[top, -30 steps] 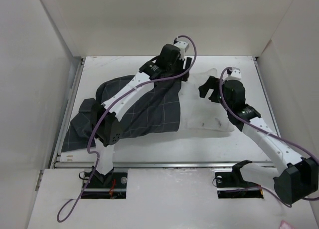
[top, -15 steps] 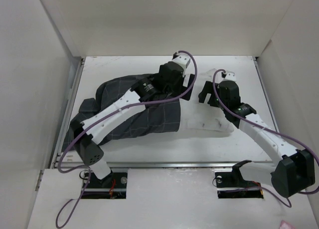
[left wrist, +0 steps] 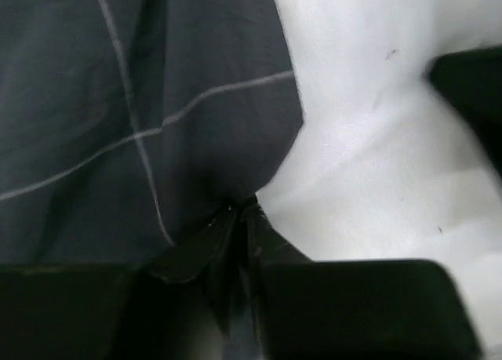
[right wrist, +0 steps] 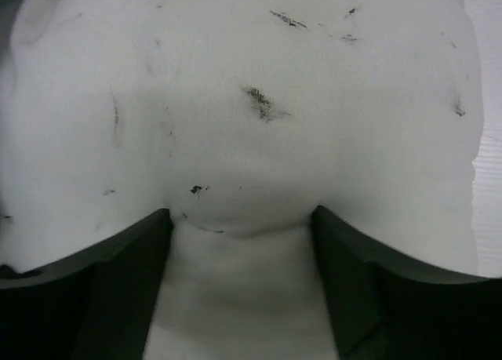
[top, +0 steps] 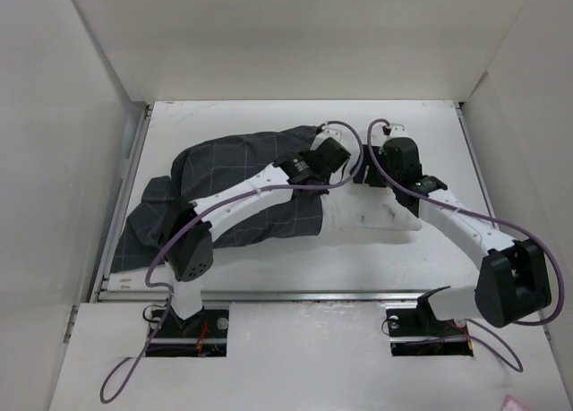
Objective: Put the pillow into the pillowcase
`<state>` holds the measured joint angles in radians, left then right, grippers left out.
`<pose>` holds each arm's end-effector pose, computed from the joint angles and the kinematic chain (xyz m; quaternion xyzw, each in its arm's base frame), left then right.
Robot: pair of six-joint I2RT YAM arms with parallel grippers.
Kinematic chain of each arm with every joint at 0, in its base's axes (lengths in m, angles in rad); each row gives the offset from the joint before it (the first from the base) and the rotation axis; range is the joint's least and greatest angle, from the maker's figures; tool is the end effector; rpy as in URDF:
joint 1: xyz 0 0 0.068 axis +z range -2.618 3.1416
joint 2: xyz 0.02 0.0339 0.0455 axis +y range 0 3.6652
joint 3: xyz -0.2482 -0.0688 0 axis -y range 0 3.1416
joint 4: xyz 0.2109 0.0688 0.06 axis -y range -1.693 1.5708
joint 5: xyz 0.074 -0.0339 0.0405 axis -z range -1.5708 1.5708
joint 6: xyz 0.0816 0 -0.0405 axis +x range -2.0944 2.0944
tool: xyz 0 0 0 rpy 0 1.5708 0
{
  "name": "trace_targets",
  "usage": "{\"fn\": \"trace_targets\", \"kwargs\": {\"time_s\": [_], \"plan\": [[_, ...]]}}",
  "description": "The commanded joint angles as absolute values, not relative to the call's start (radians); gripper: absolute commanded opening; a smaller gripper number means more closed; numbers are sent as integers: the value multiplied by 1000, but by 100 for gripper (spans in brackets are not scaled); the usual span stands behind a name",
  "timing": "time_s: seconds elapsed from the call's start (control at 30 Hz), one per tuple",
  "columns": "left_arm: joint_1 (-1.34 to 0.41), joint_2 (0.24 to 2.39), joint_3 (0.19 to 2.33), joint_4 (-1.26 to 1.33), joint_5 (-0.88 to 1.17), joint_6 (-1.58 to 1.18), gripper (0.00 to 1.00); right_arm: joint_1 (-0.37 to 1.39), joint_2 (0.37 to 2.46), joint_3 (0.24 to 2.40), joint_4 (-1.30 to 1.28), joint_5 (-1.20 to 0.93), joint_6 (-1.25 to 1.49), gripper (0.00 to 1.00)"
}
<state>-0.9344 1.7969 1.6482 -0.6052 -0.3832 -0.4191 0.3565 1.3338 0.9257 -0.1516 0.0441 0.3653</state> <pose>0.2636 -0.3054 0.2810 0.1564 0.8905 -0.1079 0.4134 0.2926 0.1051 0.2436 0.0145 0.8746 0.1529 0.4598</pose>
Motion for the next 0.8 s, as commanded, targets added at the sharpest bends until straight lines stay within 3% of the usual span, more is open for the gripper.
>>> {"fn": "trace_targets", "kwargs": {"time_s": [0.0,0.03,0.1,0.2,0.47,0.6,0.77], "plan": [[-936,1850,1701,-666,-460,-448,4,351,1356,957,-100,-44,382,70],[-936,1864,1719,-676,-472,-448,0,351,1356,957,-91,-64,382,55],[-936,1888,1765,-676,-483,-448,0,339,1356,946,-72,-90,382,42],[-936,1878,1815,-663,-483,-413,0,339,1365,946,-63,-113,373,1],[-936,1804,1888,-473,-442,-192,0,339,1286,882,40,-30,451,0],[-891,1932,2113,-427,-342,-62,0,339,1175,812,109,-6,474,0],[-881,2042,2354,-416,-299,21,0,339,1175,789,156,-193,526,0]]}}
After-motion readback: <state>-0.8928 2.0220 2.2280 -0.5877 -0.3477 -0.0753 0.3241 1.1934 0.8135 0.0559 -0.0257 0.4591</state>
